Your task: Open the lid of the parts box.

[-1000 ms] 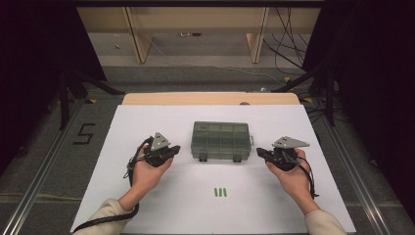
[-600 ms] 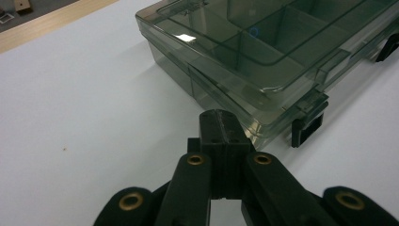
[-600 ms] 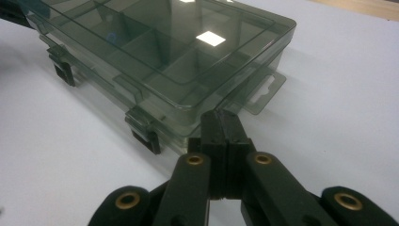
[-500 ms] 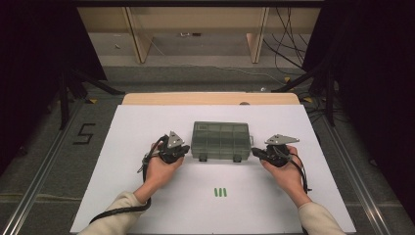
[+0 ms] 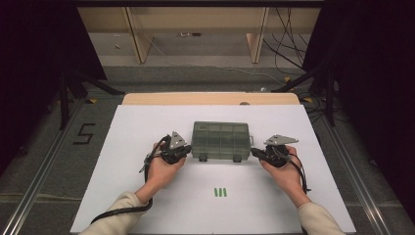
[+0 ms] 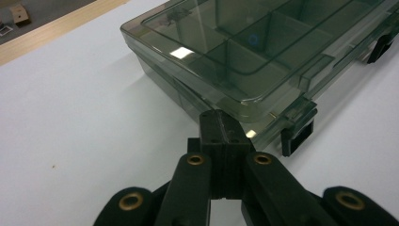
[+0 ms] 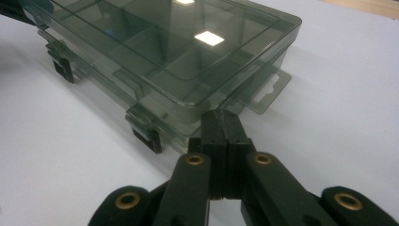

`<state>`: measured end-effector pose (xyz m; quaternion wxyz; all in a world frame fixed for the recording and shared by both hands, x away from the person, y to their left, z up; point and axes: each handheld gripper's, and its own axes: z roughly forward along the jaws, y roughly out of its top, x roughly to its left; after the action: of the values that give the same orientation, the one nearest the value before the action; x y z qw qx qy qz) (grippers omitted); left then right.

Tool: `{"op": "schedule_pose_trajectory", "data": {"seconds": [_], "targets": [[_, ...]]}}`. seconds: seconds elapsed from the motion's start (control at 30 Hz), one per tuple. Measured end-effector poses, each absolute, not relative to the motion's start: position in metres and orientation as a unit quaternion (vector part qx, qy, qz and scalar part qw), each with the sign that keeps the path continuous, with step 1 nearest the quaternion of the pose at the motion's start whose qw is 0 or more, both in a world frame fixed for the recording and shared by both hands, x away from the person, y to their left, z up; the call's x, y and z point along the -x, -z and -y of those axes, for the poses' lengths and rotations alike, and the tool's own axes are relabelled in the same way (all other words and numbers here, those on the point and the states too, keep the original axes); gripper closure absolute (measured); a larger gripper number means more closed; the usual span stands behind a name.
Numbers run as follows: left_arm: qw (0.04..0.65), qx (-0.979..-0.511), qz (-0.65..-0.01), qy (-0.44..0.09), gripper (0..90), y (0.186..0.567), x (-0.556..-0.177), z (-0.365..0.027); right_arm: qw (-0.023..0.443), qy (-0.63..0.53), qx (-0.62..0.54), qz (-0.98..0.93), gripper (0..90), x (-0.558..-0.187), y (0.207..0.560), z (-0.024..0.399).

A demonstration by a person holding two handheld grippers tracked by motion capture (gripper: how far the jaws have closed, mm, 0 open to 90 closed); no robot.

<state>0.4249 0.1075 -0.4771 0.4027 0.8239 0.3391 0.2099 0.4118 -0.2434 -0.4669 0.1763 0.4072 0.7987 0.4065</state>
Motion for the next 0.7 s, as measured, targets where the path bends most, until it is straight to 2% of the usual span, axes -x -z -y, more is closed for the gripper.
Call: {"op": "schedule_pose_trajectory", "data": {"seconds": [0.7], "targets": [[0.42, -0.813, -0.339, -0.22, 90.0, 0.462, -0.426, -0.105, 0.19, -0.436, -0.397, -0.785, 90.0, -0.411, 0.455, 0.242]]}}
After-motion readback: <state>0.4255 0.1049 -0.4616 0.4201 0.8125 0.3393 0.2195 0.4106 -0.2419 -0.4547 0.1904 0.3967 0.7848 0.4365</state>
